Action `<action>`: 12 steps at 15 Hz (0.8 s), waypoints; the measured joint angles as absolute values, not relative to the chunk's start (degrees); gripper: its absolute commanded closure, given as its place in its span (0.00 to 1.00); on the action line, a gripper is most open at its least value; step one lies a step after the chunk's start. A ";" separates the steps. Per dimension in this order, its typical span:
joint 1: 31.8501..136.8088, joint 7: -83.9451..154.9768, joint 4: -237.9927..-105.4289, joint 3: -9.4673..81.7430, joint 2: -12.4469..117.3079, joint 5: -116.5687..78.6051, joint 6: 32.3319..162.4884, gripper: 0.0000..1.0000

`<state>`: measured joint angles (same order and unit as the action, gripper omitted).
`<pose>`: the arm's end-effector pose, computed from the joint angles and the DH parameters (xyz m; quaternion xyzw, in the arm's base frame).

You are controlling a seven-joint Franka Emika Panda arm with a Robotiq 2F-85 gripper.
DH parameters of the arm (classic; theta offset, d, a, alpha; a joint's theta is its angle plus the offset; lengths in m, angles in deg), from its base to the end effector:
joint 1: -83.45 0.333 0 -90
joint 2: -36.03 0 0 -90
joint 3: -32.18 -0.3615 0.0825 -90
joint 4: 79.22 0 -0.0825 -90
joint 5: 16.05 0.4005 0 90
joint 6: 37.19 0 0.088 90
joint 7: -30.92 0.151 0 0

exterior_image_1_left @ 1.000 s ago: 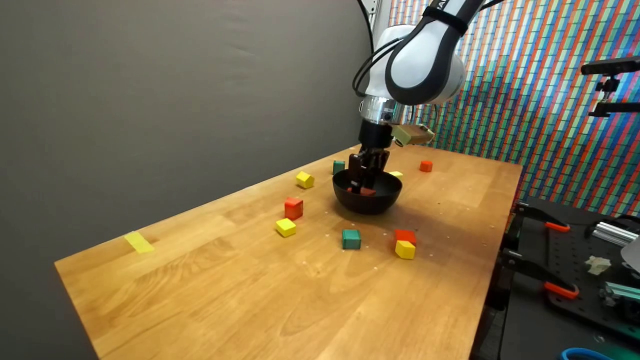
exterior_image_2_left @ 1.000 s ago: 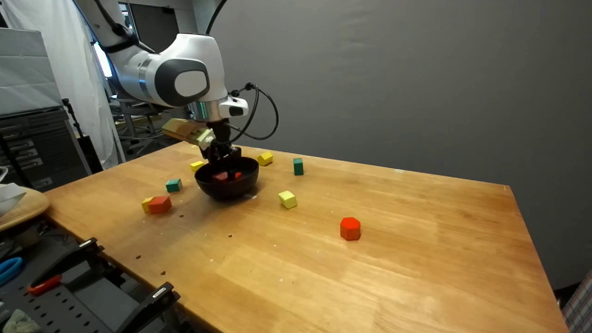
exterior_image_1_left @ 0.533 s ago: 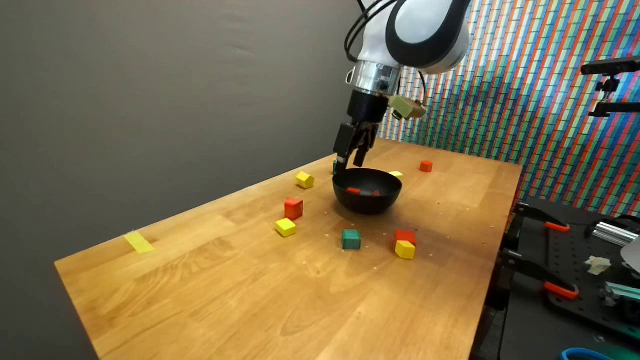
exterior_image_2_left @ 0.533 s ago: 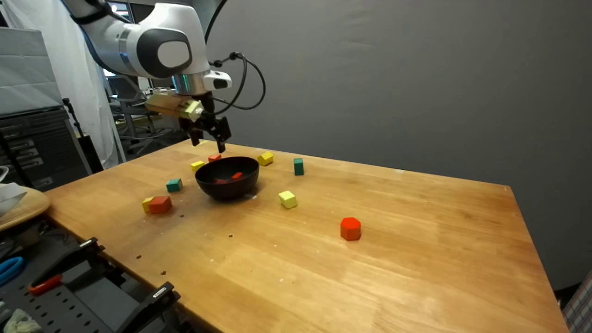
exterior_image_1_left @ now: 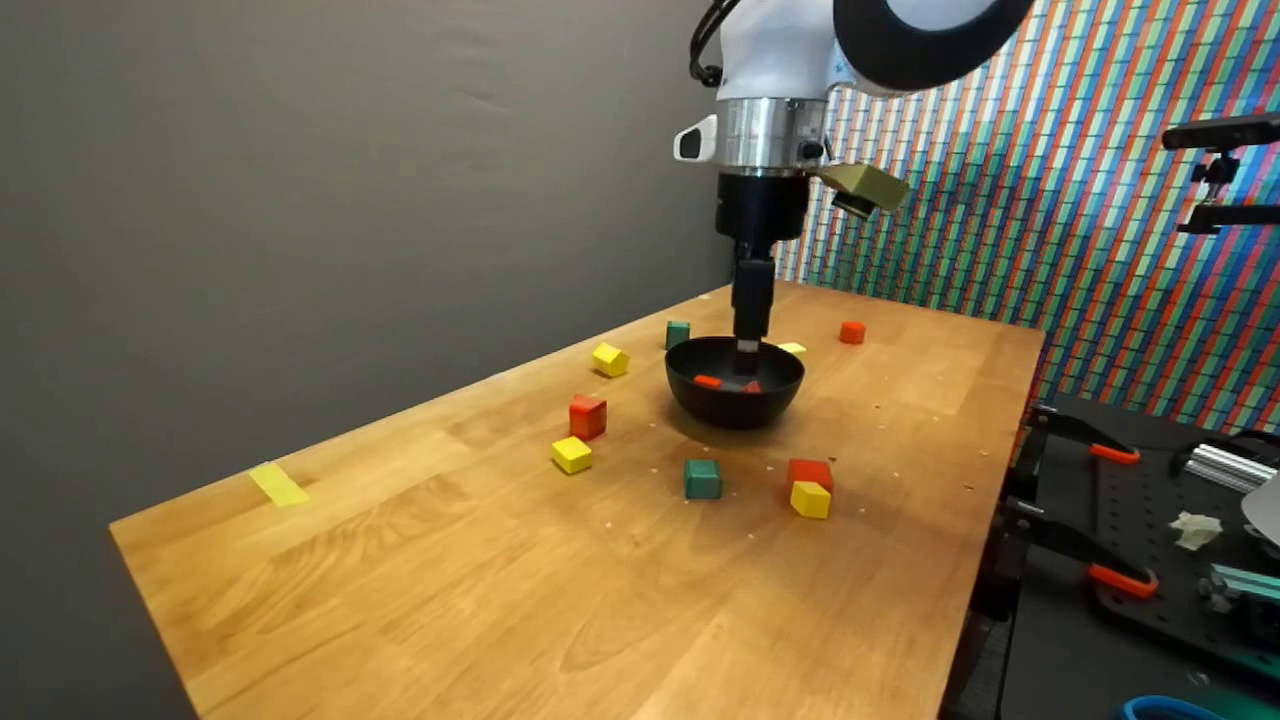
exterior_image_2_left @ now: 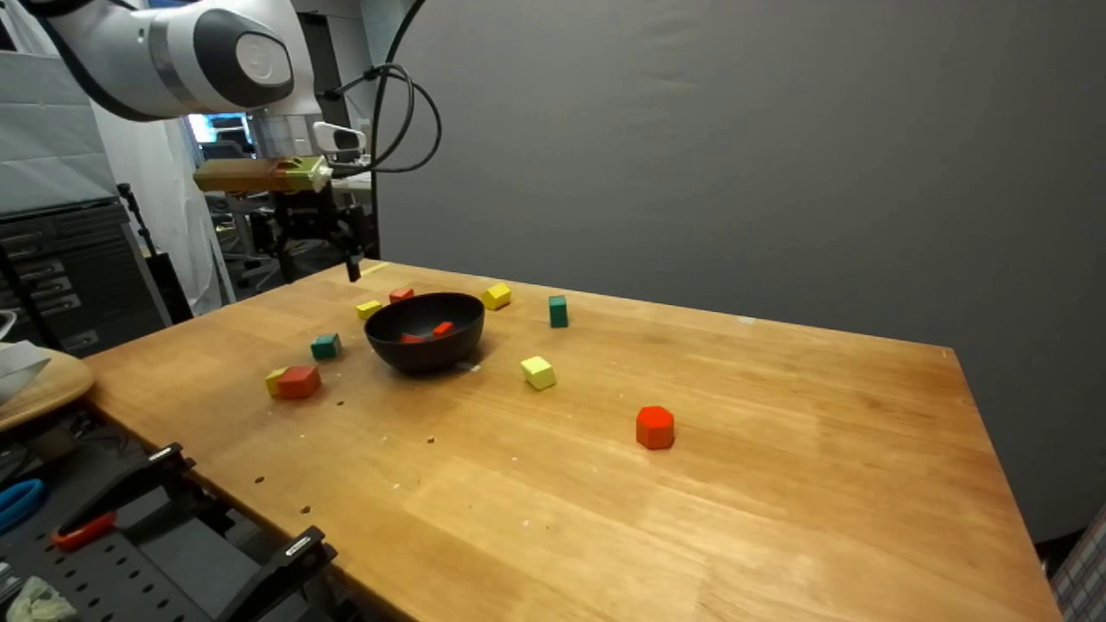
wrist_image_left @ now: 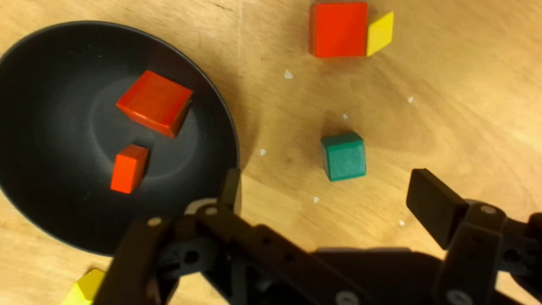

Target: Put all the blocks on the table in the black bowl

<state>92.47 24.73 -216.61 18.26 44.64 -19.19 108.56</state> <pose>0.4745 0.2022 0.2431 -0.9623 -0.2721 0.0000 0.0026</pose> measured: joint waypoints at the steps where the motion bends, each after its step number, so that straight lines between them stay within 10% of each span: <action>1: 93.16 25.34 -216.96 18.72 45.17 -23.26 108.85 0.00; 12: 94.75 22.58 -217.47 18.76 49.44 -24.85 112.98 0.00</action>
